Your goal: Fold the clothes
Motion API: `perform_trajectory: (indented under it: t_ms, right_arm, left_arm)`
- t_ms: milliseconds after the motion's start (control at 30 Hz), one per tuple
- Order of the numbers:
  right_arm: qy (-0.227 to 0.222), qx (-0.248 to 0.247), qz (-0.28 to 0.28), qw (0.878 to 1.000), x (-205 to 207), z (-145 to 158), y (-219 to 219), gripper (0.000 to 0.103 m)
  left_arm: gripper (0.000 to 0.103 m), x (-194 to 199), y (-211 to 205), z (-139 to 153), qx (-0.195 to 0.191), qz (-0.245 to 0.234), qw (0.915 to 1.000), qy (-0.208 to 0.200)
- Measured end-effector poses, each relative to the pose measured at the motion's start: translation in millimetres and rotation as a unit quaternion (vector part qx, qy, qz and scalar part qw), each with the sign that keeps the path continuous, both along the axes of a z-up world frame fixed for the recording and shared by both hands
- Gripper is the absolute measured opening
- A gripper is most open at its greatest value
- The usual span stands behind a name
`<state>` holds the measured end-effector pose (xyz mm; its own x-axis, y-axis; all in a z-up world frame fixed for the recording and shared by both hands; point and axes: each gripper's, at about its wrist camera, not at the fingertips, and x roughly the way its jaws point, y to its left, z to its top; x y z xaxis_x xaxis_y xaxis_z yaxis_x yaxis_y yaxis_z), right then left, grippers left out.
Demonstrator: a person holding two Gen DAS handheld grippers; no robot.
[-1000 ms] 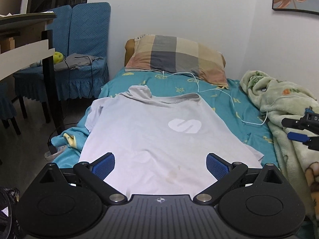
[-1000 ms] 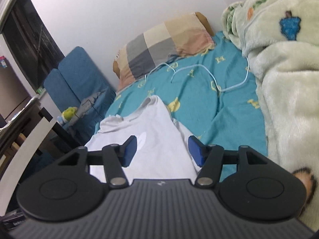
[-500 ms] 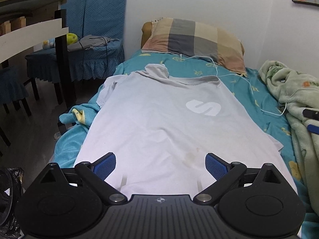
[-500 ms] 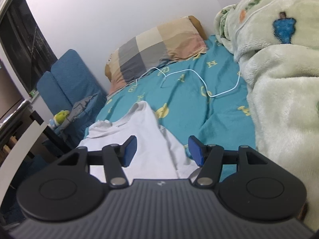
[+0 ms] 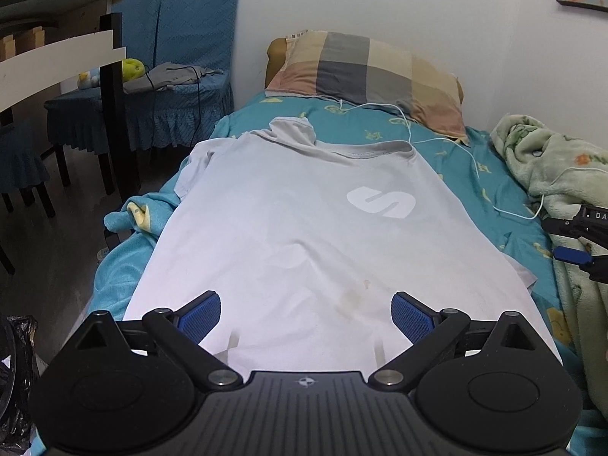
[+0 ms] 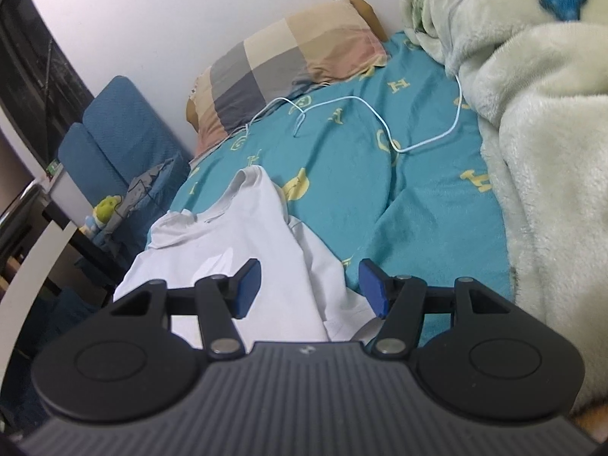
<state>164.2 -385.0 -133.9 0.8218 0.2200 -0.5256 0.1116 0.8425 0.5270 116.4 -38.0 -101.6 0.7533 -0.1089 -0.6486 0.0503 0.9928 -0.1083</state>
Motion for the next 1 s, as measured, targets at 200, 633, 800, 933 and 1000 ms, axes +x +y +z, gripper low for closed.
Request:
perform_trajectory:
  t_ms: [200, 633, 800, 933, 1000]
  right_arm:
    - [0.016, 0.015, -0.005, 1.0, 9.4, -11.2, -8.1, 0.043]
    - [0.07, 0.036, -0.03, 0.996, 20.9, -40.3, -29.1, 0.029]
    - [0.087, 0.064, -0.028, 0.994, 27.1, -54.9, -33.4, 0.03]
    - [0.114, 0.108, -0.009, 0.988, 30.1, -64.3, -29.6, 0.029]
    - [0.129, 0.118, -0.007, 0.985, 30.3, -67.3, -27.2, 0.029]
  left_arm:
    - [0.098, 2.9, 6.1, 4.0, -0.028, 0.017, 0.9995, 0.0]
    - [0.098, 6.2, 14.1, 4.4, -0.086, 0.033, 0.9956, 0.017]
    - [0.098, 11.0, 15.6, -0.9, -0.106, 0.035, 0.9935, 0.026]
    - [0.098, 17.7, 18.9, -7.2, -0.127, 0.035, 0.9905, 0.039]
    - [0.098, 21.0, 20.1, -9.2, -0.136, 0.035, 0.9891, 0.043]
